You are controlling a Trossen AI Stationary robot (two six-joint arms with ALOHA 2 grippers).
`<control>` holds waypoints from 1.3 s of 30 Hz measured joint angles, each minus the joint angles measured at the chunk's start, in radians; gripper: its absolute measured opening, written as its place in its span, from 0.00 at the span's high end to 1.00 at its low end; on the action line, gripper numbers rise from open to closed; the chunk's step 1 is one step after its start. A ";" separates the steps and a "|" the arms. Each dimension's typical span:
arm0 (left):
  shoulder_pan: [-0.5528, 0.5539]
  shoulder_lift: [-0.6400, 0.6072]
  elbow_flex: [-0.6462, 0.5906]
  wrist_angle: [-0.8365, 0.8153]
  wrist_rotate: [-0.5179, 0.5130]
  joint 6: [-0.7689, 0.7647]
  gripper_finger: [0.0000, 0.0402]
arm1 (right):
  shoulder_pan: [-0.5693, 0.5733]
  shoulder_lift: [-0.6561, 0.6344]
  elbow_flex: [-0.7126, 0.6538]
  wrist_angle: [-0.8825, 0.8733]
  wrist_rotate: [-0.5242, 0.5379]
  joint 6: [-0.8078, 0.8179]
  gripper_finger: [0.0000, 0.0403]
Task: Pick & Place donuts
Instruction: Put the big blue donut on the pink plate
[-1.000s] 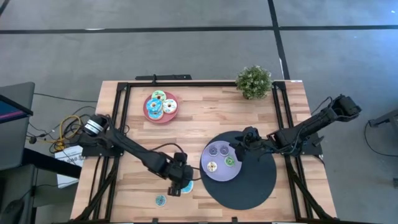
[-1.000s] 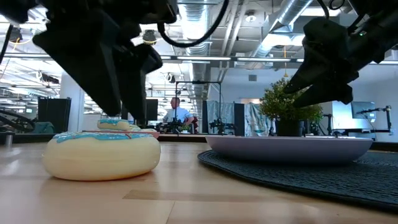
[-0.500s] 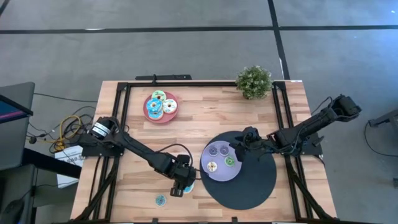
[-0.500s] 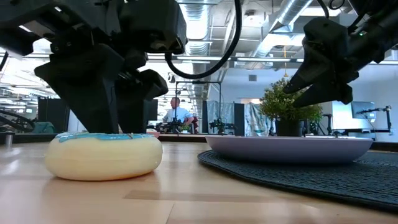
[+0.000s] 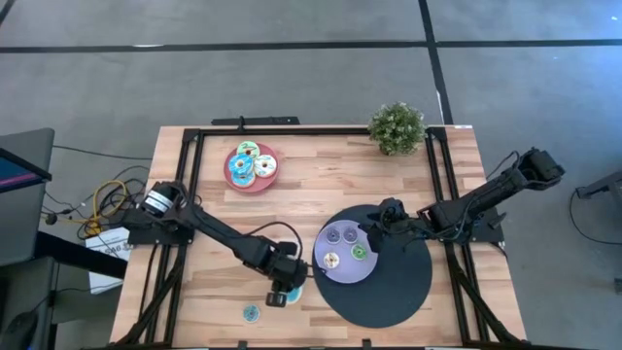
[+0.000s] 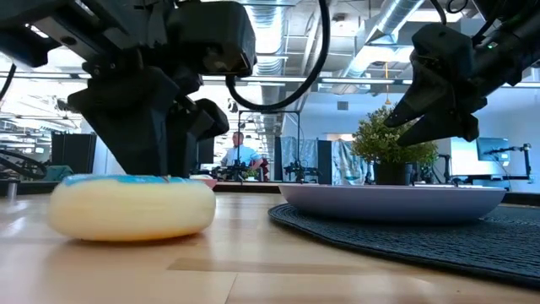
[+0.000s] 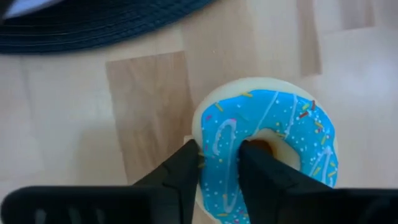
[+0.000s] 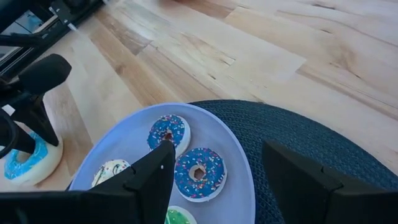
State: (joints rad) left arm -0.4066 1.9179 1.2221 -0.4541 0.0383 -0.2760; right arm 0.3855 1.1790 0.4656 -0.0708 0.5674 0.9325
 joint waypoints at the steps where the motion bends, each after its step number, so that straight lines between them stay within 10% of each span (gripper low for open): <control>1: 0.007 0.000 0.000 0.000 0.021 0.010 0.77 | 0.000 0.000 0.000 0.000 0.000 0.000 0.43; 16: 0.231 -0.282 0.001 -0.088 0.052 0.274 0.78 | 0.000 0.000 0.000 0.001 0.001 0.000 0.43; 28: 0.860 -0.539 -0.020 -0.279 -0.067 0.458 0.78 | -0.002 0.000 0.000 0.003 0.008 -0.001 0.43; 39: 1.245 -0.413 -0.164 -0.051 0.133 0.457 0.78 | -0.030 0.000 0.000 0.000 0.008 -0.028 0.43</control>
State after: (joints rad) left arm 0.8388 1.5047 1.0578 -0.5056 0.1717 0.1807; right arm 0.3553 1.1790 0.4656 -0.0710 0.5750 0.9049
